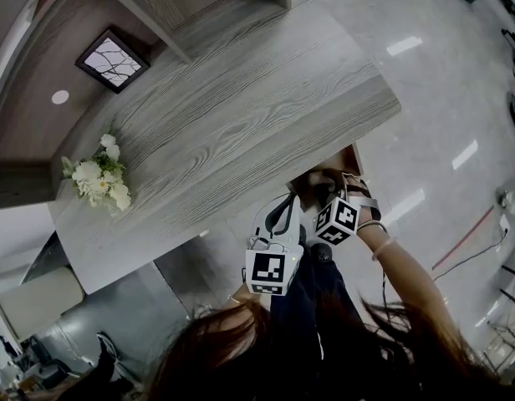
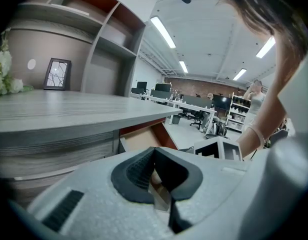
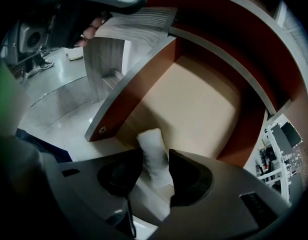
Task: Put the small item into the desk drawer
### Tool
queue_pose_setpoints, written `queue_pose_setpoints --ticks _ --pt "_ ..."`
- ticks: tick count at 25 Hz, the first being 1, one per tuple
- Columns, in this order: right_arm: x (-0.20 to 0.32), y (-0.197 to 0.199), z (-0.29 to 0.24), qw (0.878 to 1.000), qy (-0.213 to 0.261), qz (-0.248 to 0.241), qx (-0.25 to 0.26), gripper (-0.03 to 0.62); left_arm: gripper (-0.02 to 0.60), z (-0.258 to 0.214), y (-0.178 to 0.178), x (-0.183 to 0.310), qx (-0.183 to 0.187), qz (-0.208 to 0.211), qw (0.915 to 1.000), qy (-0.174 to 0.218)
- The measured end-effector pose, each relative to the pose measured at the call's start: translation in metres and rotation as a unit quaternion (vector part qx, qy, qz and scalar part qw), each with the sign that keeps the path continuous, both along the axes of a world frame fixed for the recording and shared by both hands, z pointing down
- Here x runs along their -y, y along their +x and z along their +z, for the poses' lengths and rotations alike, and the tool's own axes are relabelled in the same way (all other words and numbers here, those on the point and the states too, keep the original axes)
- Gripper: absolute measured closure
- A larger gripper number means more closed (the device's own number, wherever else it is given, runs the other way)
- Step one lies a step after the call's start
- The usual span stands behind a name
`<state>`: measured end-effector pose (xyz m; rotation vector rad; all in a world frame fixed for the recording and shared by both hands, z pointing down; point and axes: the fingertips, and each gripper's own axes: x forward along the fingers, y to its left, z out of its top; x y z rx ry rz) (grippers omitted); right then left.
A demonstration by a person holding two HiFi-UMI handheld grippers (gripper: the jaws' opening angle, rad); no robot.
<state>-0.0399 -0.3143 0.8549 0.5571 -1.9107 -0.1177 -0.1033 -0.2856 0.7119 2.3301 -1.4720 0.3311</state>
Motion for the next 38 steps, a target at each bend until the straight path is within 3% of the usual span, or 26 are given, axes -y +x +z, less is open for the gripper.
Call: queue_pose_setpoints --ticks 8,18,38 --pt "-0.003 0.001 -0.007 1.000 0.007 -0.006 0.011 0.421 0.566 0.005 -0.005 -0.012 0.013 -0.008 0.9998 -0.010" --pt "-0.011 0.011 -0.032 0.999 0.034 -0.008 0.028 0.444 0.566 -0.009 -0.006 -0.020 0.020 -0.025 0.9995 -0.005" --pt "-0.031 0.030 -0.126 0.986 0.062 0.075 0.136 0.503 0.566 -0.068 0.018 -0.037 0.024 -0.043 0.9987 0.013"
